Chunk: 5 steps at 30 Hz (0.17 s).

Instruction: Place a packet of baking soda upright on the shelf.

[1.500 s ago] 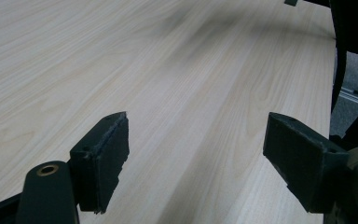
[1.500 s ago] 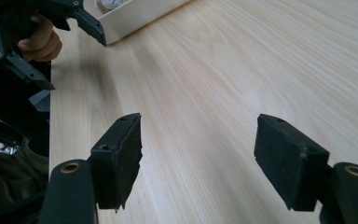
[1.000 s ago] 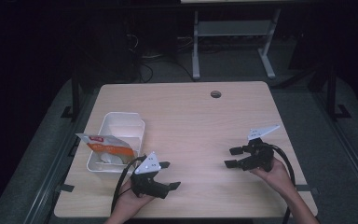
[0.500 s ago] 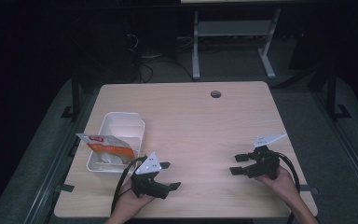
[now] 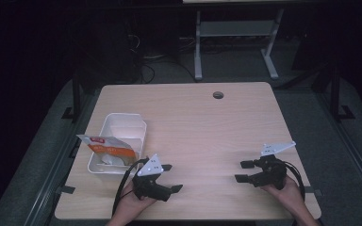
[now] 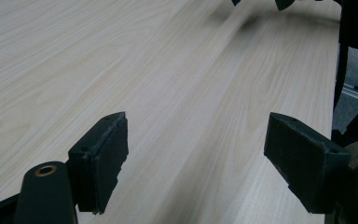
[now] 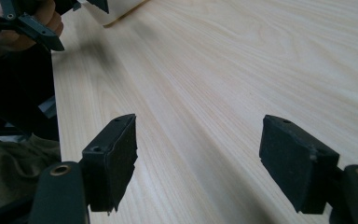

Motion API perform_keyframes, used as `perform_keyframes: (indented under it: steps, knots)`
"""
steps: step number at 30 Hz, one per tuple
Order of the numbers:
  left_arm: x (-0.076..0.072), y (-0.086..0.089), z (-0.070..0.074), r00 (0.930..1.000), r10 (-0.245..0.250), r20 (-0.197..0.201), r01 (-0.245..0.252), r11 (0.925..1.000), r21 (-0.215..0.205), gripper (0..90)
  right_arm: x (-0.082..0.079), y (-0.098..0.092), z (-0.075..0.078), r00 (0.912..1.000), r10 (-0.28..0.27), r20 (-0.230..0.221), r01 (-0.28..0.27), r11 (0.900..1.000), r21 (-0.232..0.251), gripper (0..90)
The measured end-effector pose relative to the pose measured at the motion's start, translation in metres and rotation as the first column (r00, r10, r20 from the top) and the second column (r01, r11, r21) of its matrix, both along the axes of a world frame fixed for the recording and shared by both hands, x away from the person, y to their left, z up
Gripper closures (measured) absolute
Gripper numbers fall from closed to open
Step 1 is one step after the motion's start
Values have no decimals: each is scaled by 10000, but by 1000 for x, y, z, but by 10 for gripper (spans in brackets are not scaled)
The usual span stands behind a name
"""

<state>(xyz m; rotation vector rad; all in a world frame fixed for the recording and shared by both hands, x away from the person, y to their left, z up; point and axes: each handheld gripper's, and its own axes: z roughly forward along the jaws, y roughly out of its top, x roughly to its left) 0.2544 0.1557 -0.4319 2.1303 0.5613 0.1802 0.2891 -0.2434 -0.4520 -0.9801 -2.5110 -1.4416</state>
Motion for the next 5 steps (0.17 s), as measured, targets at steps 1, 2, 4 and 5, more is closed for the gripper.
perform_keyframes:
  steps: [1, 2, 4, 5]
  knots:
    - [0, 0, 0, 10000, 14, 0, -14, 10000, -28, 209, 0, 1, 0, 10000, 6, 58, -6, 10000, -30, 262]
    - [-1, 1, 0, 10000, 16, 12, -15, 10000, -17, 209, -1, 3, 0, 9999, 21, 101, -20, 9999, -121, 260]
    - [-2, 1, 0, 10000, 31, 60, -31, 10000, 37, 209, -1, 7, 2, 9997, 24, 241, -18, 9997, -249, 260]
    - [-2, 2, 0, 10000, 25, 62, -26, 10000, 47, 208, -2, 7, 3, 9996, 28, 292, -20, 9997, -255, 260]
